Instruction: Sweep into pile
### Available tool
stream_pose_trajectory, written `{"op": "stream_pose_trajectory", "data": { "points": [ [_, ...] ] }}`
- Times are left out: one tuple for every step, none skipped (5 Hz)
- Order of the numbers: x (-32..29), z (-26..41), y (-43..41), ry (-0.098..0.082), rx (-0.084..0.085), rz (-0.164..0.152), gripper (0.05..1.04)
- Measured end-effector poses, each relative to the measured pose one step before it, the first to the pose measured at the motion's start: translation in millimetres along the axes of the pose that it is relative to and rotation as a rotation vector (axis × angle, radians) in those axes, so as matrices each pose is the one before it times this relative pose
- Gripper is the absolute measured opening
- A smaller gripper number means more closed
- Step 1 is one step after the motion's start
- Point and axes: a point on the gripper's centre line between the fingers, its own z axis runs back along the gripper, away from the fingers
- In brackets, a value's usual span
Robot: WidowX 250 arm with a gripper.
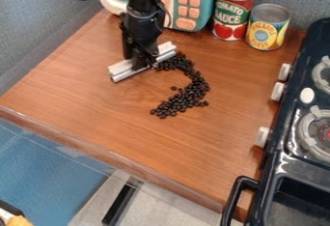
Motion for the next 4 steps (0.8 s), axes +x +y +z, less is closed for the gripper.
{"op": "stream_pose_trajectory", "data": {
  "points": [
    [-2.32, 1.2, -2.61, 0.0026, -0.0039, -0.0073, 0.338],
    [-0.18, 1.53, -2.5, -0.0157, 0.005, -0.0127, 0.338],
    [-0.93, 2.87, -10.43, -0.0016, -0.011, -0.0188, 0.338],
    [1.38, 7.69, -6.12, -0.0298, 0.0085, -0.0188, 0.338]
  ]
}}
